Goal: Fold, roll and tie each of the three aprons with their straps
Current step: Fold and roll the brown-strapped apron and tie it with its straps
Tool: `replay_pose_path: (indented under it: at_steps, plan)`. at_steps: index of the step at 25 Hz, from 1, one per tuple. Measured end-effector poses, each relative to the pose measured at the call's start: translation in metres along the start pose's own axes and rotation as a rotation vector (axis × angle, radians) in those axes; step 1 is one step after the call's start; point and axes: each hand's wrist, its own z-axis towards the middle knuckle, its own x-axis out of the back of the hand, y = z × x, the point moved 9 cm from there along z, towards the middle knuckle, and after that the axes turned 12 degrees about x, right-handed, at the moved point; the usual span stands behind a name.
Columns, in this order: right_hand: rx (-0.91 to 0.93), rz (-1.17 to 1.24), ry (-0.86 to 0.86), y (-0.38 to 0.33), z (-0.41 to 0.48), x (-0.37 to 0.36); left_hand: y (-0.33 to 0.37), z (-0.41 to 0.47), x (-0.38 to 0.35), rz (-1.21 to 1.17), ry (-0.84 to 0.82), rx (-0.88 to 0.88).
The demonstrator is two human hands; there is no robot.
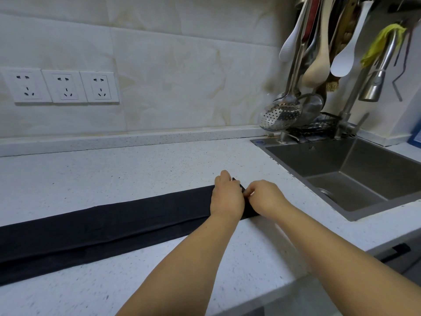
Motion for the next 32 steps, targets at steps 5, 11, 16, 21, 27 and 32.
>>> replay_pose_path:
  at_steps: [5, 11, 16, 21, 27, 32]
  plan:
    - [-0.214, -0.104, -0.126, 0.026, 0.011, -0.003, 0.012, 0.002, -0.011, 0.345, 0.044, -0.15]
    - [-0.02, -0.149, 0.035, 0.002, 0.004, -0.003, 0.013, -0.002, -0.002, 0.33, 0.117, -0.148]
    - [0.127, -0.308, 0.151, -0.03, -0.01, -0.006, 0.002, 0.007, -0.002, 0.266, 0.012, -0.065]
    - [0.254, -0.436, 0.118, -0.048, -0.012, -0.016, 0.004, 0.015, 0.0, 0.323, -0.098, -0.196]
    - [-0.02, -0.009, -0.036, -0.004, 0.006, -0.005, -0.006, 0.01, 0.003, 0.193, 0.001, -0.204]
    - [-0.138, 0.02, -0.118, 0.006, 0.011, -0.015, -0.014, 0.015, 0.013, 0.021, -0.003, -0.103]
